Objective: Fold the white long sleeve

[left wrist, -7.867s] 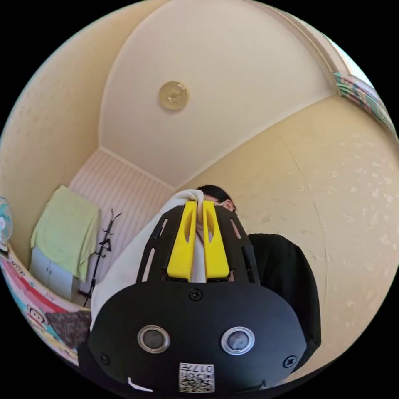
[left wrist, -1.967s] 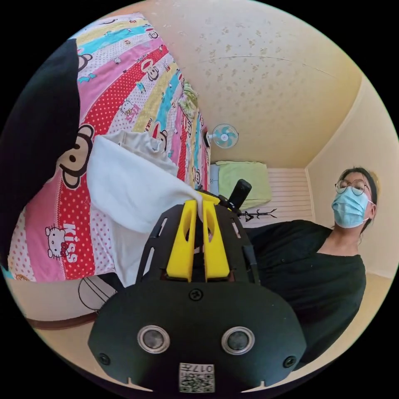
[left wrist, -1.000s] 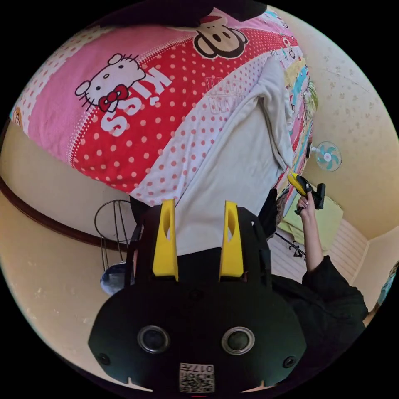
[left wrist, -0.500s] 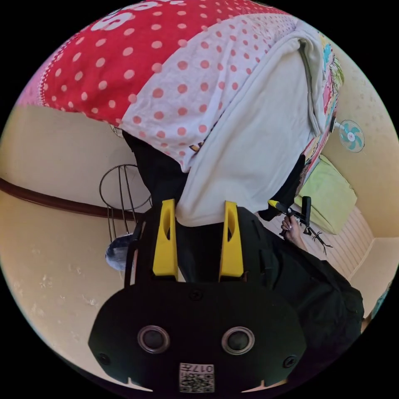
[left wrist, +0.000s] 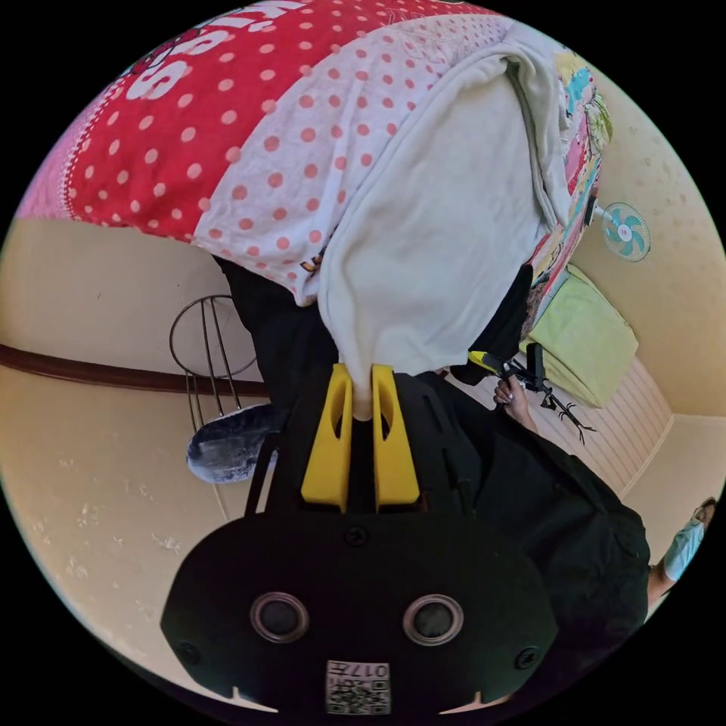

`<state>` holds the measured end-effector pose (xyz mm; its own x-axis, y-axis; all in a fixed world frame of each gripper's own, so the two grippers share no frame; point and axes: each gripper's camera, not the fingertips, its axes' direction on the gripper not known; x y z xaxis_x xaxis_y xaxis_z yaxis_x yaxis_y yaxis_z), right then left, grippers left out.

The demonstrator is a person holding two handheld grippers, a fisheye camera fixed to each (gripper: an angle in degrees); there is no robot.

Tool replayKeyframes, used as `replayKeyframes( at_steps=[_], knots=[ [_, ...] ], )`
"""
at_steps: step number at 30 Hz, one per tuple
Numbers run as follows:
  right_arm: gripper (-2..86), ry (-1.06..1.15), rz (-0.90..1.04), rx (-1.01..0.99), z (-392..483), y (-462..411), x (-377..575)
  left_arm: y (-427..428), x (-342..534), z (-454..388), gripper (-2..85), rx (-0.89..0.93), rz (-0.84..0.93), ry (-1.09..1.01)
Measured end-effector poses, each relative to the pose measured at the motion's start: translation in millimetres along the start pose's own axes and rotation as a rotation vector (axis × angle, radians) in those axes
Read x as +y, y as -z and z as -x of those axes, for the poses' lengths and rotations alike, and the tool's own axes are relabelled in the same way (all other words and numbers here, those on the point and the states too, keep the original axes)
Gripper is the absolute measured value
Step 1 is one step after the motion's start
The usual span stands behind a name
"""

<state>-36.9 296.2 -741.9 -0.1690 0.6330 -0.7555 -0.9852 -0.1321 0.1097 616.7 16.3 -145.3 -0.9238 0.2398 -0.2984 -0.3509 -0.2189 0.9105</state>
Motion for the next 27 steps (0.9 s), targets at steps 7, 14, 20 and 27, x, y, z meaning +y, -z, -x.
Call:
replayKeyframes(
  at_steps=[7,14,20,27],
  knots=[
    [8.7,0.055,0.004,0.057,-8,3,12,13,21,-9,4.8,0.043,-0.052,-0.015],
    [12.0,0.037,-0.012,0.149,-4,14,47,25,44,-19,4.8,0.120,-0.136,-0.067],
    [10.6,-0.002,-0.013,0.088,-27,12,57,25,65,-16,4.7,0.177,-0.162,-0.051],
    [3.6,0.283,-0.061,-0.328,-50,95,124,51,90,-25,4.6,0.385,-0.264,-0.145]
  ],
)
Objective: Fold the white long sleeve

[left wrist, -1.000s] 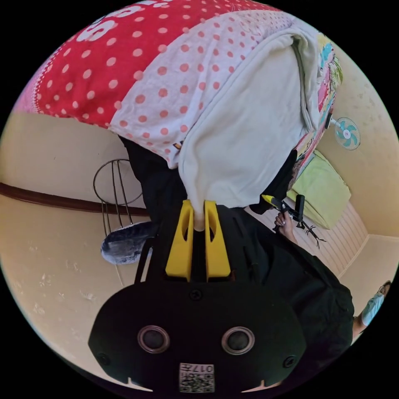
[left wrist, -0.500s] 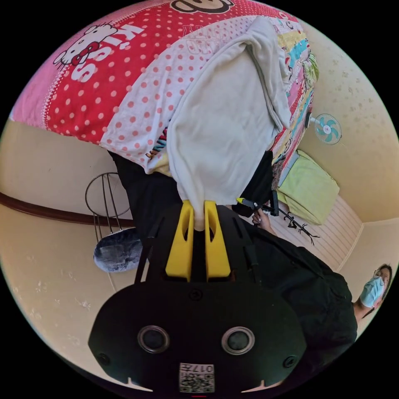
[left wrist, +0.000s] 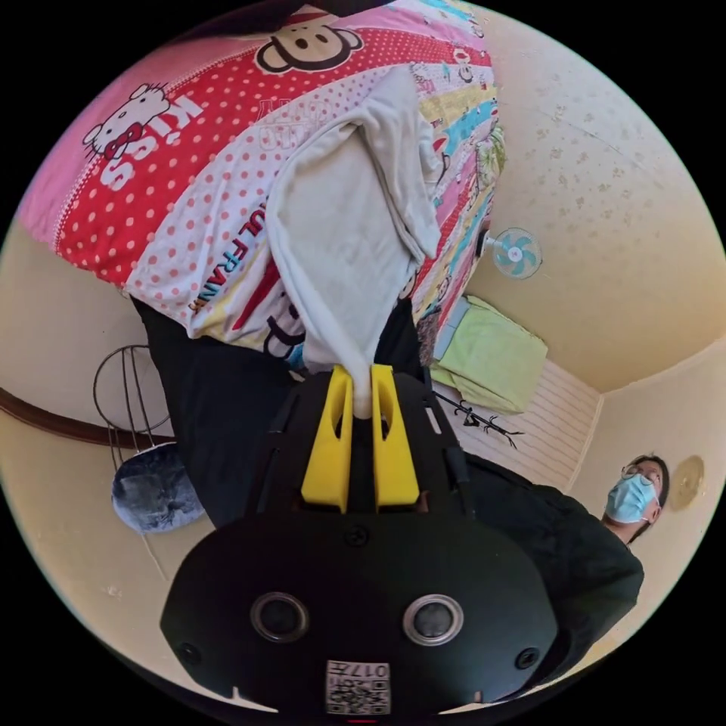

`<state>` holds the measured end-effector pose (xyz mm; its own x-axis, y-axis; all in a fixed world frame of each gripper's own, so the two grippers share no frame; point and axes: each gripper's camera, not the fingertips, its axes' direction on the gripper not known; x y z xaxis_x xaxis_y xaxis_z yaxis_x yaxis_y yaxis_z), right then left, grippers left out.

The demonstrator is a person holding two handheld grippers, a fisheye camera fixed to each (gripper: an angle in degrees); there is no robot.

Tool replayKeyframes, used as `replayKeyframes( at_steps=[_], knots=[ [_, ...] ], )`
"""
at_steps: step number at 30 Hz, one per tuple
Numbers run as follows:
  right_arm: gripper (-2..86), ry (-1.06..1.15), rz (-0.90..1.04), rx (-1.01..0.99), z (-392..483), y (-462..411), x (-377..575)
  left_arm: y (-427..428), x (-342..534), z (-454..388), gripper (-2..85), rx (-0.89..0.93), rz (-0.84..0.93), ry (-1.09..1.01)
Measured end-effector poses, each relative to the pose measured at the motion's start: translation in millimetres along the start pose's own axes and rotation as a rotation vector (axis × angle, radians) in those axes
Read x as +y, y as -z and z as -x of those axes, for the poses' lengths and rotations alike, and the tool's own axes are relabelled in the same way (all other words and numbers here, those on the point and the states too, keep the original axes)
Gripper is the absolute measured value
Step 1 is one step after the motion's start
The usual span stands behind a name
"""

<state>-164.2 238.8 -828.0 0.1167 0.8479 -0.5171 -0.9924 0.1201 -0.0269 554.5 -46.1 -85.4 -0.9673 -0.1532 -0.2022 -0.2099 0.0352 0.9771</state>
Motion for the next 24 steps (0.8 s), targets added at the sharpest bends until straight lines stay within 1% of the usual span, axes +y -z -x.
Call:
replayKeyframes(
  at_steps=[1,3,5,8,12,15,16,18,19,20,22,24],
  knots=[
    [3.5,0.037,-0.031,-0.058,6,13,8,8,5,-10,4.6,0.041,-0.030,-0.042],
    [3.0,0.173,-0.151,-0.307,28,66,36,21,16,-25,4.6,0.101,-0.070,-0.104],
    [2.8,0.264,-0.211,-0.426,48,100,54,37,39,-38,4.6,0.204,-0.120,-0.174],
    [2.5,0.396,-0.222,-0.454,87,133,82,56,77,-42,4.6,0.310,-0.193,-0.213],
    [2.3,0.499,-0.124,-0.499,114,141,124,64,126,-35,4.5,0.339,-0.198,-0.226],
    [2.3,0.452,-0.081,-0.471,102,133,154,58,166,-11,4.5,0.319,-0.187,-0.170],
    [2.3,0.431,-0.081,-0.461,97,130,158,53,178,5,4.5,0.315,-0.189,-0.111],
    [2.3,0.291,-0.092,-0.447,72,122,164,43,189,33,4.6,0.317,-0.202,-0.003],
    [2.3,0.261,-0.097,-0.447,67,121,162,36,190,48,4.5,0.326,-0.210,0.056],
    [2.3,0.220,-0.099,-0.428,63,119,155,29,184,58,4.5,0.339,-0.211,0.097],
    [2.4,0.197,-0.077,-0.372,69,117,131,22,164,64,4.5,0.368,-0.209,0.114],
    [2.5,0.174,-0.081,-0.319,84,122,86,22,132,63,4.6,0.392,-0.224,0.124]
  ],
)
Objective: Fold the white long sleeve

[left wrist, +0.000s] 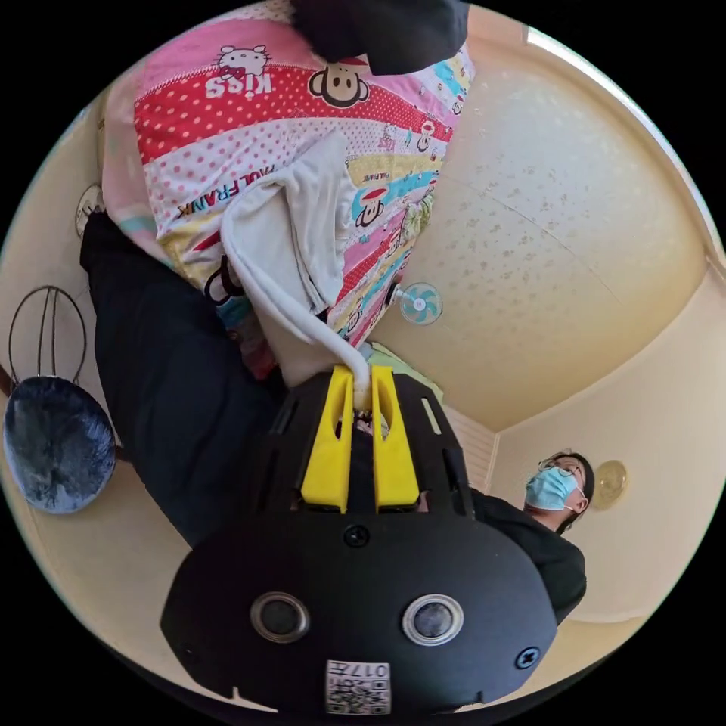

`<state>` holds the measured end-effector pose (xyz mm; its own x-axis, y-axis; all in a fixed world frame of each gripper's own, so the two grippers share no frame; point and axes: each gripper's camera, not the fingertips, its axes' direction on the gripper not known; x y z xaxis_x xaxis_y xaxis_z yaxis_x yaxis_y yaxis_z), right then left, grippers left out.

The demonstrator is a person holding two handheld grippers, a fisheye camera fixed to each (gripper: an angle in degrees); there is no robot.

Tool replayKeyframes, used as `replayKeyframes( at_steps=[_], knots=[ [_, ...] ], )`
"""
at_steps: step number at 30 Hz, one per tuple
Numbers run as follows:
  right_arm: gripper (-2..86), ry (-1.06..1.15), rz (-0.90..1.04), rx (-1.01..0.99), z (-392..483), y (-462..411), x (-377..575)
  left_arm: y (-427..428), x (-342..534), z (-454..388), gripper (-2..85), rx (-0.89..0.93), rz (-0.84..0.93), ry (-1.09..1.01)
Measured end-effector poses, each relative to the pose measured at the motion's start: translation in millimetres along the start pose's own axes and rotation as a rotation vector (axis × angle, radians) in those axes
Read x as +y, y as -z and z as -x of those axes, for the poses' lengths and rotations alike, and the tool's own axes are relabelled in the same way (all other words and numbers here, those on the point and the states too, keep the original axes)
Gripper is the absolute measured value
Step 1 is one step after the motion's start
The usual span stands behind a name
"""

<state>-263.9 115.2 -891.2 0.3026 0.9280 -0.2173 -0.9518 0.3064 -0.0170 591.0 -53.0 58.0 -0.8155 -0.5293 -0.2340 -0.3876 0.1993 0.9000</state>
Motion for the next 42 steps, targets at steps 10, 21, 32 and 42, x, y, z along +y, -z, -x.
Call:
replayKeyframes(
  at_steps=[10,21,32,42],
  knots=[
    [4.4,-0.041,-0.253,0.327,36,-18,-231,-51,-245,-70,9.0,0.027,-0.143,-0.106],
    [9.7,-0.075,-0.247,0.665,-1,-123,-208,-105,-252,-6,12.0,-0.700,-0.005,-0.225],
    [5.2,-0.344,-0.225,0.763,-38,-150,-206,-79,-238,95,4.6,-0.471,-0.104,0.006],
    [12.3,-0.069,-0.344,0.909,41,-168,-280,-125,-295,21,13.5,-0.688,-0.066,-0.339]
  ],
)
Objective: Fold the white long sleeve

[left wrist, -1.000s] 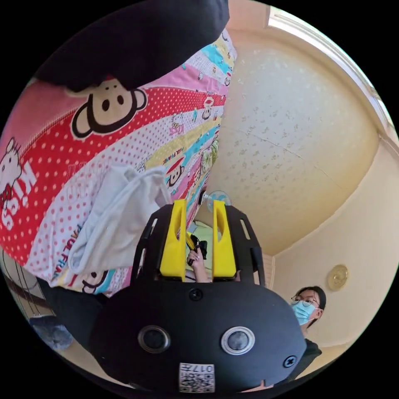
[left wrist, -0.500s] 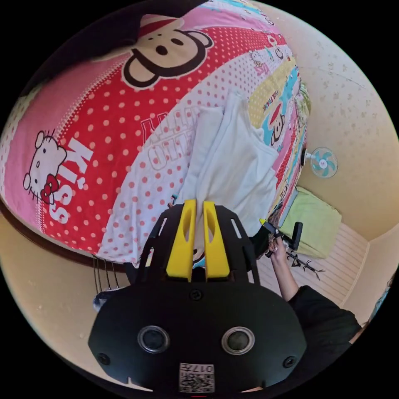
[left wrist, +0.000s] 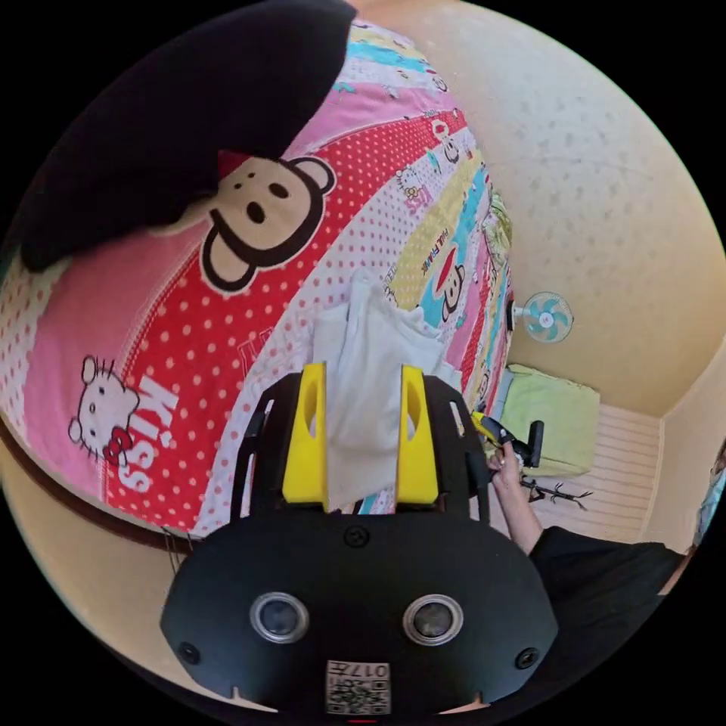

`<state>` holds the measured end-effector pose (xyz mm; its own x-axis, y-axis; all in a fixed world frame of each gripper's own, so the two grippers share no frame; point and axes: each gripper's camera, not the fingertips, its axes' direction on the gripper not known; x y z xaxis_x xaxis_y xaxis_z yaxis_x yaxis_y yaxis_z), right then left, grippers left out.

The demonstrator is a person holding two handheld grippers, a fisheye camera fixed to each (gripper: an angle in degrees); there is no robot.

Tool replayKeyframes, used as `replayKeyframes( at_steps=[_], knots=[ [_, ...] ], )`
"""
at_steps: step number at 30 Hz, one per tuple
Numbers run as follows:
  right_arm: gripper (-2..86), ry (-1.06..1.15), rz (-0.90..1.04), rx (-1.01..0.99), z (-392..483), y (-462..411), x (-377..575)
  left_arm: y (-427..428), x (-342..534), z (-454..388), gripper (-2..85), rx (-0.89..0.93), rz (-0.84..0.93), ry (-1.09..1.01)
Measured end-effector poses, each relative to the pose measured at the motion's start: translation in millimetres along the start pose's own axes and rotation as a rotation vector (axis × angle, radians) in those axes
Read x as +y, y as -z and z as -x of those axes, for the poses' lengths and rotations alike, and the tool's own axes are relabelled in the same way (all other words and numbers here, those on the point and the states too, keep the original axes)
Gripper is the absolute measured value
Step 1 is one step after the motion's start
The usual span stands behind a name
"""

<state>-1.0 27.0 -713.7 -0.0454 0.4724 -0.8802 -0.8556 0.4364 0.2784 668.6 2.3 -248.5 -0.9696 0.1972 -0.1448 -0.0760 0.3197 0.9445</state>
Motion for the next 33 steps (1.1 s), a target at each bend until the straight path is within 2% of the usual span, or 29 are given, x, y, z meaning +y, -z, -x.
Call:
replayKeyframes(
  at_steps=[3,7,10,12,15,19,23,25,28,31,33],
  knots=[
    [12.1,0.034,0.016,0.028,12,-19,-39,-28,-38,-8,13.2,-0.011,0.016,-0.036],
    [9.3,0.076,0.143,0.131,16,-59,-70,-64,-65,10,6.5,-0.123,0.121,-0.009],
    [5.1,0.090,0.079,0.158,13,-56,-71,-53,-65,30,3.7,-0.027,0.064,0.009],
    [4.5,-0.027,0.014,0.086,-7,-47,-68,-41,-62,51,3.3,0.050,-0.009,0.077],
    [4.8,-0.077,0.058,0.048,-22,-61,-69,-53,-57,83,3.7,0.134,0.026,0.142],
    [6.8,-0.101,0.003,0.050,-16,-44,-68,-36,-41,96,10.2,0.240,-0.021,0.102],
    [7.4,0.041,-0.141,0.069,25,-2,-39,-14,11,104,14.4,0.190,-0.003,0.063],
    [7.3,0.135,-0.154,-0.013,50,4,-19,-20,40,110,15.9,0.180,0.052,0.074],
    [6.9,0.273,-0.068,-0.066,98,-18,7,-38,86,120,16.9,0.143,0.134,0.110],
    [6.4,0.399,0.052,0.000,134,-67,22,-53,119,134,17.3,0.157,0.134,0.211],
    [4.9,0.466,0.220,0.099,142,-122,24,-62,127,142,16.0,0.196,0.118,0.305]
  ],
)
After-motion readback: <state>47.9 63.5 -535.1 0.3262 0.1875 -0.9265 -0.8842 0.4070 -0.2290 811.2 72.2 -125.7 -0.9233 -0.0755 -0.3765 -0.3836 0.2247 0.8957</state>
